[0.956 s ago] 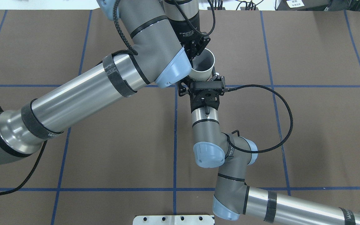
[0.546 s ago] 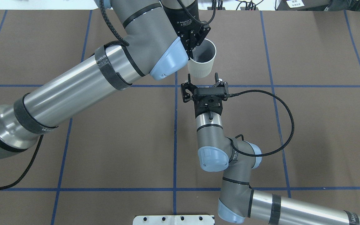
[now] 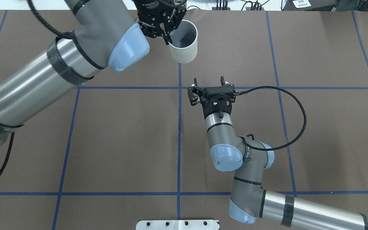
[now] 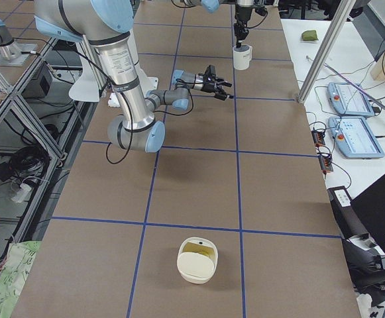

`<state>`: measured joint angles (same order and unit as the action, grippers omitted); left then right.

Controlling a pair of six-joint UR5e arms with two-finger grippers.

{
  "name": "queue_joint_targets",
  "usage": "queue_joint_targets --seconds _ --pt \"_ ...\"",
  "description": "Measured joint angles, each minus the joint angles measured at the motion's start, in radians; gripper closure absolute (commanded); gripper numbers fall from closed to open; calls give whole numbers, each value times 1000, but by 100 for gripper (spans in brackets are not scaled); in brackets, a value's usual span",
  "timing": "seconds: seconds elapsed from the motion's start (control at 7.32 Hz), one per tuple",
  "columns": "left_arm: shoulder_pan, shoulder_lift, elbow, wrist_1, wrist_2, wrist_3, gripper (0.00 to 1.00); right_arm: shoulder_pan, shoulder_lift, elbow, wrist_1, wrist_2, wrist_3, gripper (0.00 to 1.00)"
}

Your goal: Left arm hands cup to right arm to dump lemon

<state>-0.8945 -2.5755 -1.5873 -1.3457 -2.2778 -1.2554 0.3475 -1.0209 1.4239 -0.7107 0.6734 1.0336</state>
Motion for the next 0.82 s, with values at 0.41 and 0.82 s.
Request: queue_joint_targets --seconds 0.41,0.82 --pt "-71 306 -181 -2 5 299 100 211 -74 50 -2 356 -129 0" --pt "-195 571 -191 -15 3 741 100 519 -191 88 -31 902 -199 0"
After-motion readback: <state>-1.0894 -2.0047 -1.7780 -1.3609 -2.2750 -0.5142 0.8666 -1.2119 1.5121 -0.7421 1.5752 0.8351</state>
